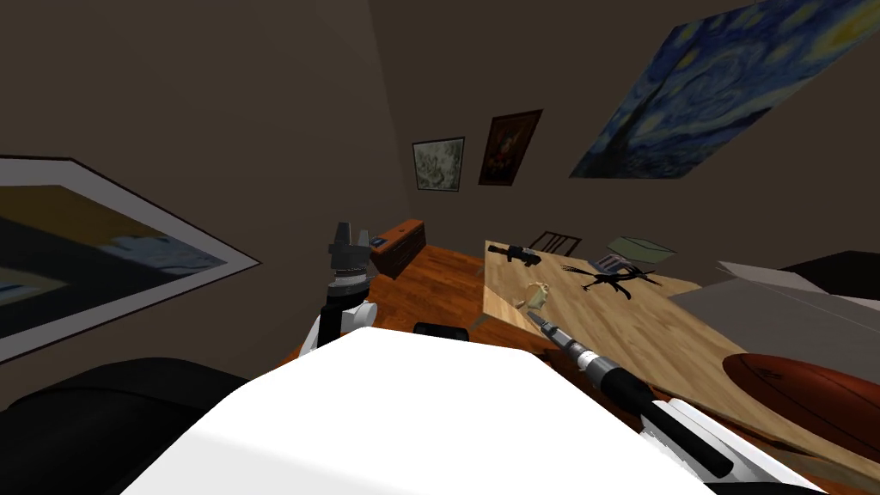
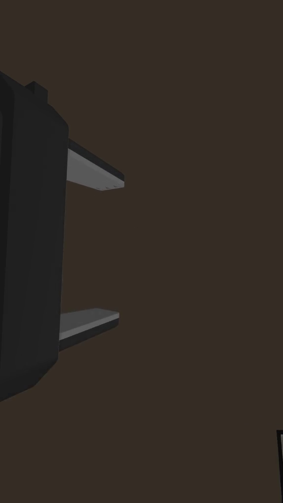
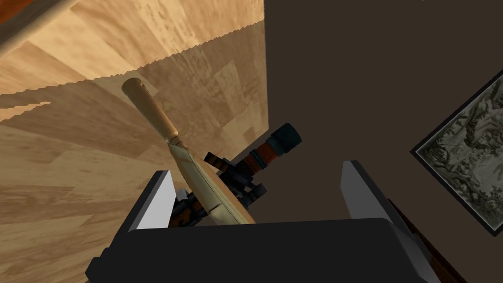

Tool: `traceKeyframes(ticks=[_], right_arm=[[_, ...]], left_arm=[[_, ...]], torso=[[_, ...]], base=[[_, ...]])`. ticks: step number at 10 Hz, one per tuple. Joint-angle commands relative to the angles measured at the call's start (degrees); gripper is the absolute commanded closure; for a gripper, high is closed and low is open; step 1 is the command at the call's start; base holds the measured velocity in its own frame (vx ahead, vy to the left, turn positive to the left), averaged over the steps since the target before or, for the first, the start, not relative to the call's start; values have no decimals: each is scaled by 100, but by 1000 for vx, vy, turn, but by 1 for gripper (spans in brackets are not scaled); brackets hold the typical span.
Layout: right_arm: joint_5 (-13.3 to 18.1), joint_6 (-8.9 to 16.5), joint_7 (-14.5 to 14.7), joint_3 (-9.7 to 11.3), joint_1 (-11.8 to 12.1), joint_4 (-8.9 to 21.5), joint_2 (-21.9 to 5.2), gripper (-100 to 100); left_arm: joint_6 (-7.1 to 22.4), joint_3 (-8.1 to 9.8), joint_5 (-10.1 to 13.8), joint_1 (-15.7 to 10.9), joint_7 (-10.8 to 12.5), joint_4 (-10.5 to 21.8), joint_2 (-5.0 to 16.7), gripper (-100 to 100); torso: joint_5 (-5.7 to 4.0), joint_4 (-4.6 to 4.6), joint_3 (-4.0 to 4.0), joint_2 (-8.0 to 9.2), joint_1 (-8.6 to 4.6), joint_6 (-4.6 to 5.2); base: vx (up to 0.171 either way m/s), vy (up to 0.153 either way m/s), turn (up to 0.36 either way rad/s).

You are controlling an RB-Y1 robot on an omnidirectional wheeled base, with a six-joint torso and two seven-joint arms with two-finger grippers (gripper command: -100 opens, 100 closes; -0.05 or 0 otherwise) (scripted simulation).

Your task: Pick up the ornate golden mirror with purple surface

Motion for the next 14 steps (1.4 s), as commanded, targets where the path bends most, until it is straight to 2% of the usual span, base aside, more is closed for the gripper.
traceKeyframes(ticks=[1, 4, 5, 7, 8, 10, 11, 14], right_arm=[[-10, 120, -30, -5, 115, 169, -286, -100], [-24, 315, -77, -4, 294, 467, -786, -100], [-24, 315, -77, -4, 294, 467, -827, -100], [-37, 493, -121, -2, 462, 736, -1235, -100], [-37, 493, -121, -2, 462, 736, -1299, -100], [-48, 650, -160, -1, 613, 968, -1663, -100], [-48, 650, -160, -1, 613, 968, -1723, -100], [-61, 833, -207, 0, 794, 1234, -2228, -100]], left_arm=[[0, 0, 0, 0, 0, 0, 0, 0], [0, 0, 0, 0, 0, 0, 0, 0], [0, 0, 0, 0, 0, 0, 0, 0], [0, 0, 0, 0, 0, 0, 0, 0], [0, 0, 0, 0, 0, 0, 0, 0], [0, 0, 0, 0, 0, 0, 0, 0], [0, 0, 0, 0, 0, 0, 0, 0], [0, 0, 0, 0, 0, 0, 0, 0]], torso=[[0, 0, 0, 0, 0, 0], [2, -2, -5, -8, 8, -1], [1, -2, -4, -8, 8, -2], [1, 0, -1, -2, 5, -2], [2, -1, -4, -7, 10, -3], [1, -1, -3, -5, 4, -1], [2, -2, -5, -8, 10, -2], [1, 0, -1, -2, 5, -1]], base=[[28, 50, 68], [49, 69, 102], [31, 50, 41], [37, 65, 116], [43, 54, 39], [46, 63, 91], [36, 51, 39], [34, 52, 82]])
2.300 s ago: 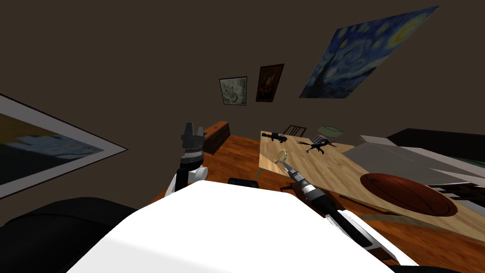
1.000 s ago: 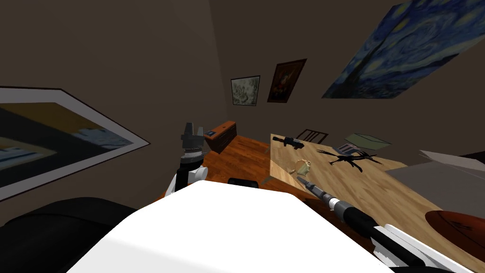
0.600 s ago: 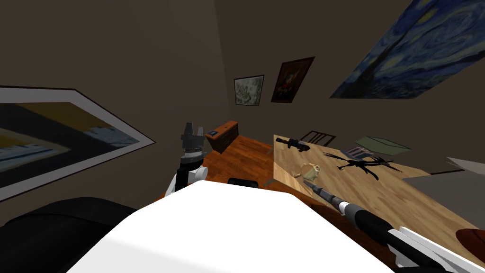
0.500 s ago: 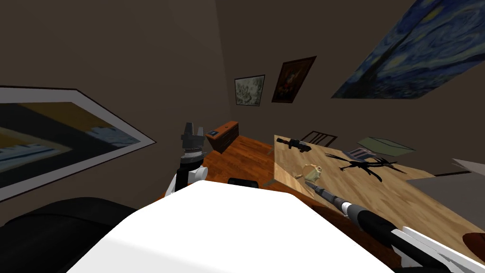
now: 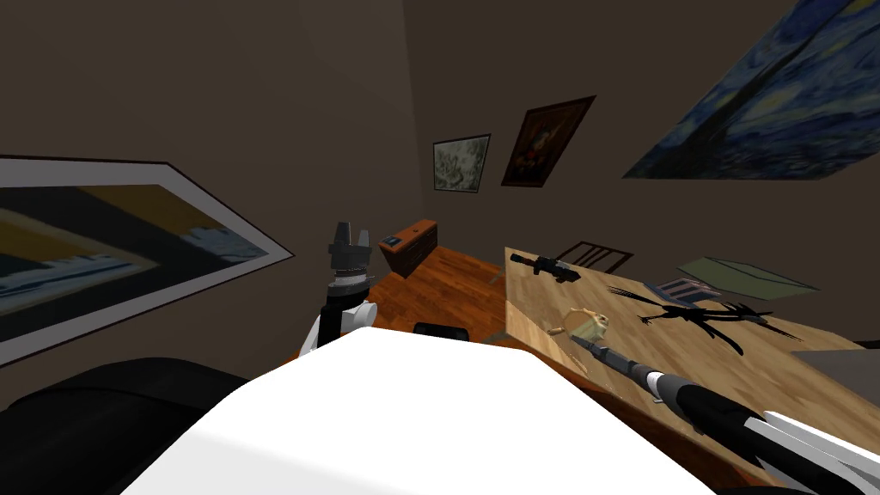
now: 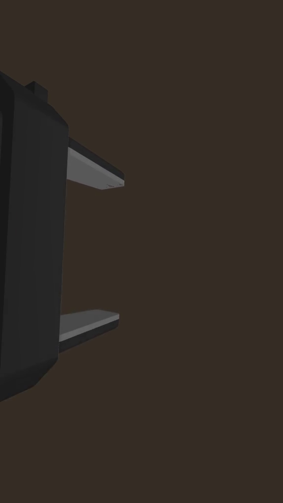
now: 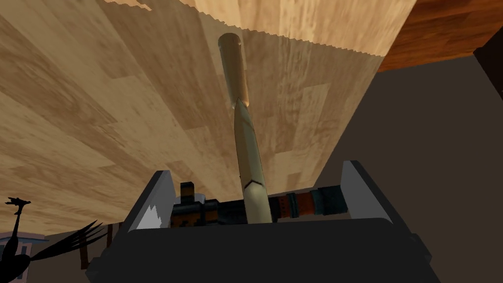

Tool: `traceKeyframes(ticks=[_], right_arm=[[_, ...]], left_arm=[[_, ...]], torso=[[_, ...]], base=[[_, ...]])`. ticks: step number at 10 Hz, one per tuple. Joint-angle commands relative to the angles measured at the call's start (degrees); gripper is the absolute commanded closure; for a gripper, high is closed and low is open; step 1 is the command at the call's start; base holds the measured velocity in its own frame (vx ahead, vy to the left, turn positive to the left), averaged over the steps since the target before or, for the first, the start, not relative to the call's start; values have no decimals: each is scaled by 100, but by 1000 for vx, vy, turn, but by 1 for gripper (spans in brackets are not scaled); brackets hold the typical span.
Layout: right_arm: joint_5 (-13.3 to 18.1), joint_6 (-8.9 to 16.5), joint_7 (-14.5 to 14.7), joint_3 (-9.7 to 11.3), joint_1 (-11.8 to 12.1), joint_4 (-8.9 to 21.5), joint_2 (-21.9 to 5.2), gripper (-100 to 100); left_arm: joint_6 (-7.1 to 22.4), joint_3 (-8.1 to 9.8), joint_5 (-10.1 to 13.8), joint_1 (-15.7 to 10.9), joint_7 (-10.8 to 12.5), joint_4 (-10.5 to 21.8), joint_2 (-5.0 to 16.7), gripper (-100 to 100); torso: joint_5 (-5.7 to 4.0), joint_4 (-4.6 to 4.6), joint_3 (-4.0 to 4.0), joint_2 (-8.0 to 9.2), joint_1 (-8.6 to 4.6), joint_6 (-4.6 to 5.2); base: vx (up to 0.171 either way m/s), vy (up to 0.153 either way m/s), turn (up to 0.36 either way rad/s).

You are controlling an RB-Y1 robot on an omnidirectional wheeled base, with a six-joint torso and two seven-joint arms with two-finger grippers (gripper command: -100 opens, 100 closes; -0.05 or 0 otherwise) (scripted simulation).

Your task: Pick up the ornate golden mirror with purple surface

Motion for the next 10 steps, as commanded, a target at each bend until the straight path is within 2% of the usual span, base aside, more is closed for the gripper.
traceKeyframes(ticks=[1, 3, 4, 5, 6, 9, 10], right_arm=[[3, 74, -23, 86, -15, 177, -215, -100], [-2, 138, -40, 87, 52, 267, -387, -100], [9, 87, -22, 102, 15, 273, -314, -100], [9, 92, -25, 109, 10, 282, -324, 0], [69, 89, 50, 209, -81, 376, -122, -100], [160, 84, 163, 361, -217, 519, 180, -100], [141, 59, 136, 323, -186, 516, 117, -100]], left_arm=[[0, 0, 0, 0, 0, 0, 0, 0], [0, 0, 0, 0, 0, 0, 0, 0], [0, 0, 0, 0, 0, 0, 0, 0], [0, 0, 0, 0, 0, 0, 0, 0], [0, 1, 0, 0, 0, 0, 0, 0], [0, 1, 0, 0, 0, 0, 0, 0], [0, 1, 0, 0, 0, 0, 1, 0]], torso=[[0, 0, 0, 0, 0, 0], [0, 0, 0, 1, -1, 1], [-2, 1, 2, 5, -7, 1], [-4, 3, 7, 12, -14, 4], [-5, 4, 10, 17, -19, 4], [-27, -2, -5, -8, -52, -7], [-39, -6, -11, -16, -67, -10]], base=[[45, 59, 72], [34, 43, 56], [11, 13, 9], [0, 0, 0], [31, -8, 98], [49, -26, 76], [18, -12, 6]])
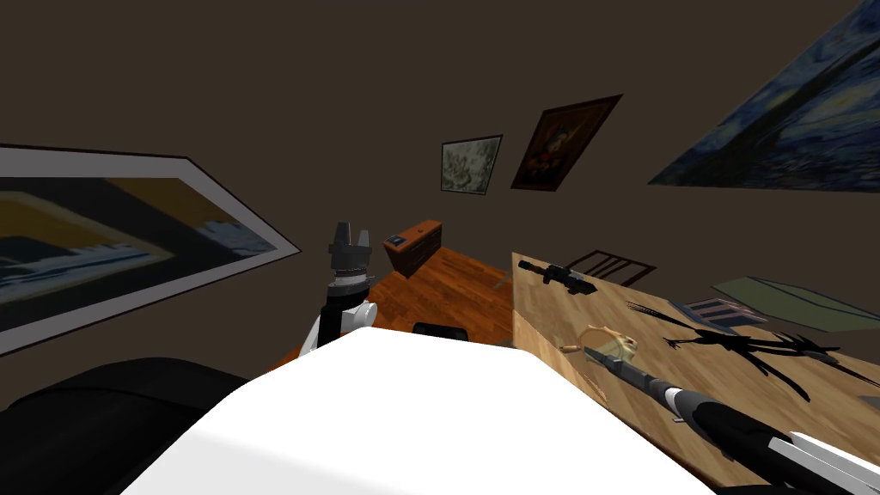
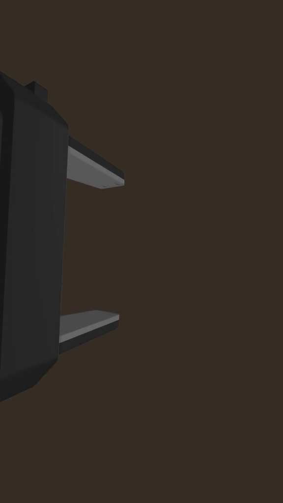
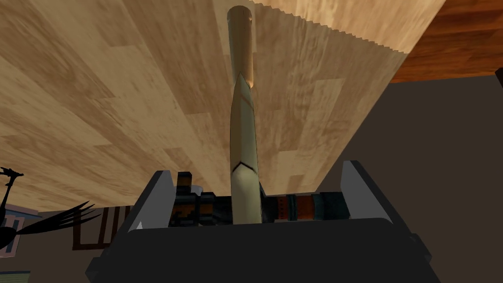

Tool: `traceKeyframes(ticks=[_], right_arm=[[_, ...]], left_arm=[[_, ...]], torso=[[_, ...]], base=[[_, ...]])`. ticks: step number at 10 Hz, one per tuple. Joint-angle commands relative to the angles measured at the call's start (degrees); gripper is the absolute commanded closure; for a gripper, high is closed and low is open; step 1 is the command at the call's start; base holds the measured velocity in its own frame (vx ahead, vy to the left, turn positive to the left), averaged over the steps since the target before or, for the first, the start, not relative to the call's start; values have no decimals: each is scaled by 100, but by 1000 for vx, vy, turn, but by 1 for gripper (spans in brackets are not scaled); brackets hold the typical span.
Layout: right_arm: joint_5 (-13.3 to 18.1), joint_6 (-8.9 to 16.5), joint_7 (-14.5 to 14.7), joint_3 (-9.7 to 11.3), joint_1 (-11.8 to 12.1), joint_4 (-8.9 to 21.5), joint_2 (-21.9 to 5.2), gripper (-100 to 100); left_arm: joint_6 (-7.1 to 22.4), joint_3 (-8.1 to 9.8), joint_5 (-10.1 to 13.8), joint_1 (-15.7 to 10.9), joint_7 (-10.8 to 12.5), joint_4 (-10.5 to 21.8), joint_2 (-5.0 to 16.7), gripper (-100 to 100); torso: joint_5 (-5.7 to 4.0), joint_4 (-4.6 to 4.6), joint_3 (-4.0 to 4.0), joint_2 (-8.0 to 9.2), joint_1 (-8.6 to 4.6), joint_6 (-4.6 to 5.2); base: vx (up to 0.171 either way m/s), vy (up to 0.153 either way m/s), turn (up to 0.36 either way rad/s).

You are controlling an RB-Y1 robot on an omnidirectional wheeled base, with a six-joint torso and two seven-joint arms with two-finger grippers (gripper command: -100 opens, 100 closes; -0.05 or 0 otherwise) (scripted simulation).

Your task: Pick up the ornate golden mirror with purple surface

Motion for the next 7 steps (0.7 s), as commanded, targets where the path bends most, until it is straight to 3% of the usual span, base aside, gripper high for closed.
traceKeyframes(ticks=[1, 5, 6, 7], right_arm=[[0, 0, 0, 0, 0, 0, 0, 100], [1, 10, 2, 0, 3, 7, -4, 100], [2, 11, 2, 0, 3, 9, -5, 0], [-60, 29, -77, -88, 79, -119, -199, 100]], left_arm=[[0, 0, 0, 0, 0, 0, 0, 0], [0, 0, 0, 0, 0, 0, 0, 0], [0, 0, 0, 0, 0, 0, 0, 0], [0, 0, 0, 0, 0, 0, 0, 0]], torso=[[0, 0, 0, 0, 0, 0], [-5, 4, 6, 7, 0, -2], [-6, 4, 6, 8, 0, -2], [-7, 4, 6, 8, 1, -3]], base=[[0, 0, 0], [0, 0, 0], [0, 0, 0], [-35, 22, -90]])
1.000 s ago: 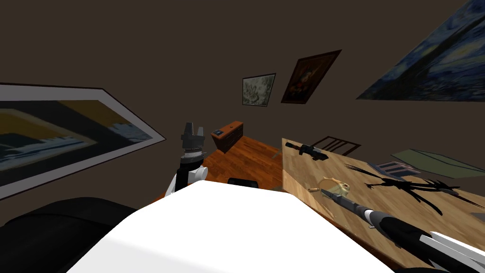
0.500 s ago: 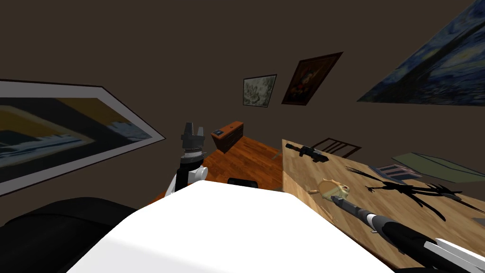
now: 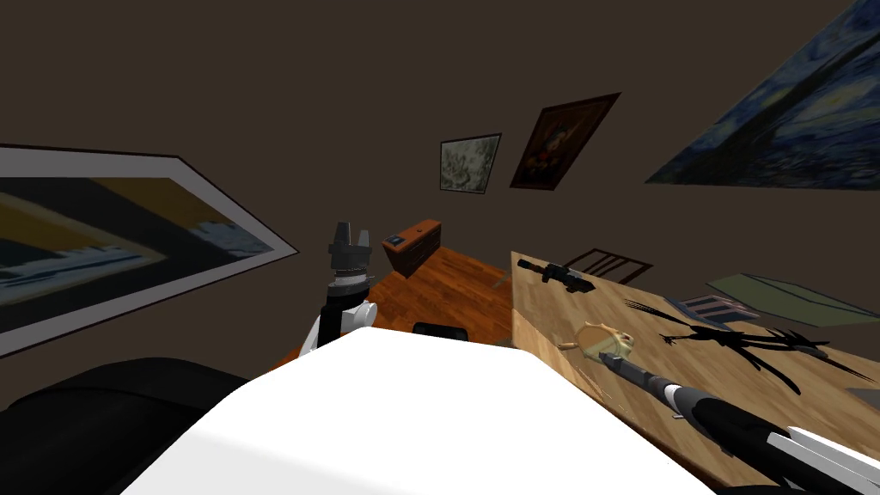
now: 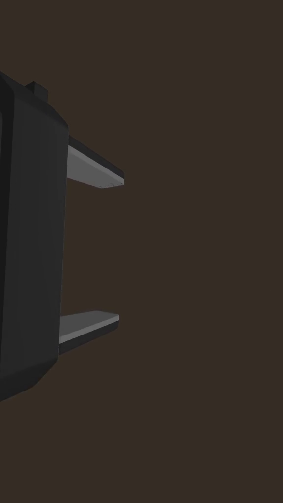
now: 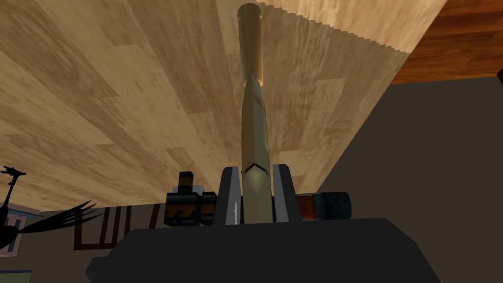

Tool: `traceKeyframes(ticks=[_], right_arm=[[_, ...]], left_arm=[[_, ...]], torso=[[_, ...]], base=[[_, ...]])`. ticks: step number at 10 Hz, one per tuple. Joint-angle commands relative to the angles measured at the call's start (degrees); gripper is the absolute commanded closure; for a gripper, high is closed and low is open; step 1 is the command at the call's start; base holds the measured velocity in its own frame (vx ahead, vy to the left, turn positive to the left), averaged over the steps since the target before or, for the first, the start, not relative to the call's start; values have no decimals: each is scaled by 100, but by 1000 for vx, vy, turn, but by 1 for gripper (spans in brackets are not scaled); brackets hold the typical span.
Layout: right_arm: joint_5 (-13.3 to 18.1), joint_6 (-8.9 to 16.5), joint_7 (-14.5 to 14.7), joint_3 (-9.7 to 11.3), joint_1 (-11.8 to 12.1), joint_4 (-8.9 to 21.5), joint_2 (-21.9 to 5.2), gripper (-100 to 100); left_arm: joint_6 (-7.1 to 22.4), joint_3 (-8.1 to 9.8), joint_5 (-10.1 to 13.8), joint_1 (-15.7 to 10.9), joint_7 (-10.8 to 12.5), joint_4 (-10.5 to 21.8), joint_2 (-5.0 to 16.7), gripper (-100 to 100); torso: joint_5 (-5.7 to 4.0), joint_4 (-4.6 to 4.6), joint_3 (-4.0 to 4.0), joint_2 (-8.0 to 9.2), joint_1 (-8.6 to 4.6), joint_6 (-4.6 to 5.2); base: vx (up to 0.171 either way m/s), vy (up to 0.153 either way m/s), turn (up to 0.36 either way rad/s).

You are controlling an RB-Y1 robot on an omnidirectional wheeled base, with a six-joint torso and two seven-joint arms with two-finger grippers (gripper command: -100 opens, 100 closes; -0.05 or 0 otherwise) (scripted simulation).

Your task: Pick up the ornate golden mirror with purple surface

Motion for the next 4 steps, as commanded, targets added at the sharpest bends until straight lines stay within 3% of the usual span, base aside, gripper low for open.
traceKeyframes(ticks=[1, 2, 3, 4], right_arm=[[-58, 23, -80, -97, 90, -125, -186, 100], [-104, 26, -136, -173, 158, -197, -336, 100], [-83, 16, -102, -154, 144, -163, -261, 100], [-86, 13, -112, -156, 147, -167, -273, 0]], left_arm=[[0, 0, 0, 0, 0, 0, 0, 0], [0, 0, 0, 0, 0, 0, 0, 0], [0, 0, 0, 0, 0, 0, 0, 0], [0, 0, 0, -1, 0, 0, 0, 0]], torso=[[0, 0, 0, 0, 0, 0], [4, 2, 7, 11, 9, 2], [5, 4, 11, 18, 10, 4], [3, 4, 7, 9, 5, 2]], base=[[-63, 36, -102], [-71, 29, -110], [-32, 12, -22], [-6, 3, 1]])
